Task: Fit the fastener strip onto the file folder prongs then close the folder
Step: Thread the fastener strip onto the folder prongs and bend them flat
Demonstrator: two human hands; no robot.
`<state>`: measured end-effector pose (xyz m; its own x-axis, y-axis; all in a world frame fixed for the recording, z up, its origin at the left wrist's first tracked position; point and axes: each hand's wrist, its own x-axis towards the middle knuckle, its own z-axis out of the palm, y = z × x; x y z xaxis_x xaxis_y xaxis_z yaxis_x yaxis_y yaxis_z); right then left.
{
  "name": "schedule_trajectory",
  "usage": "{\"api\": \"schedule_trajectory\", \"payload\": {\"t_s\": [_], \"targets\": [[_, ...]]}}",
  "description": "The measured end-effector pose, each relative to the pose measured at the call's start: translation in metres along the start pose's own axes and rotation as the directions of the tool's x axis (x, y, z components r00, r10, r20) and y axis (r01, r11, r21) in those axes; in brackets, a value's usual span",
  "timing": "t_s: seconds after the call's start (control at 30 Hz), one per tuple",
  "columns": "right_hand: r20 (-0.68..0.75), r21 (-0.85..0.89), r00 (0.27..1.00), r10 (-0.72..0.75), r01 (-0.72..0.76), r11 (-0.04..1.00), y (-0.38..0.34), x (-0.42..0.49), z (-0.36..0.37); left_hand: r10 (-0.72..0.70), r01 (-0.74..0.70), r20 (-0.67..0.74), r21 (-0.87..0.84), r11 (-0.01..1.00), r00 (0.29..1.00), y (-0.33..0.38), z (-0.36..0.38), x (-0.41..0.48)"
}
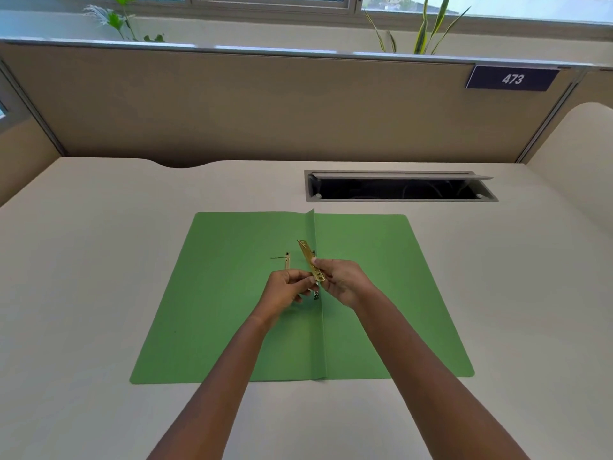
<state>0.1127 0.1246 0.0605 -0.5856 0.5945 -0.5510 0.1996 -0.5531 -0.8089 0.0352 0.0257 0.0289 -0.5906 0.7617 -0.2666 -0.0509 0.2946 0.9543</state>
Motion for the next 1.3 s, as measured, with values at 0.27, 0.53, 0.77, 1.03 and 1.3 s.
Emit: {"api": "schedule_trajectory", "payload": {"t_s": [0.27,0.53,0.77,1.03,1.3], "targets": [[-0.018,-0.108,0.998,-0.063,0.06,0.992,0.003,0.002,0.004,-0.004,0.003,-0.04,-0.03,1.0,0.999,-0.002,0.004,0.0],[-0.019,-0.181,0.992,-0.128,0.123,0.976,0.01,0.004,0.001,-0.012,0.011,-0.068,-0.02,1.0,0.998,-0.007,0.009,0.0],[-0.045,-0.366,0.98,-0.193,0.164,0.916,0.026,0.008,-0.005,0.097,-0.069,-0.12,0.217,0.974,0.988,-0.004,0.008,-0.003],[-0.031,-0.507,0.962,-0.272,0.219,0.834,0.026,-0.002,-0.018,0.184,-0.185,0.06,0.577,0.796,0.981,0.0,0.013,0.003],[-0.051,-0.731,0.869,-0.493,0.303,0.611,0.012,0.008,-0.018,0.202,-0.219,0.125,0.803,0.554,0.971,0.003,0.021,0.003]]}}
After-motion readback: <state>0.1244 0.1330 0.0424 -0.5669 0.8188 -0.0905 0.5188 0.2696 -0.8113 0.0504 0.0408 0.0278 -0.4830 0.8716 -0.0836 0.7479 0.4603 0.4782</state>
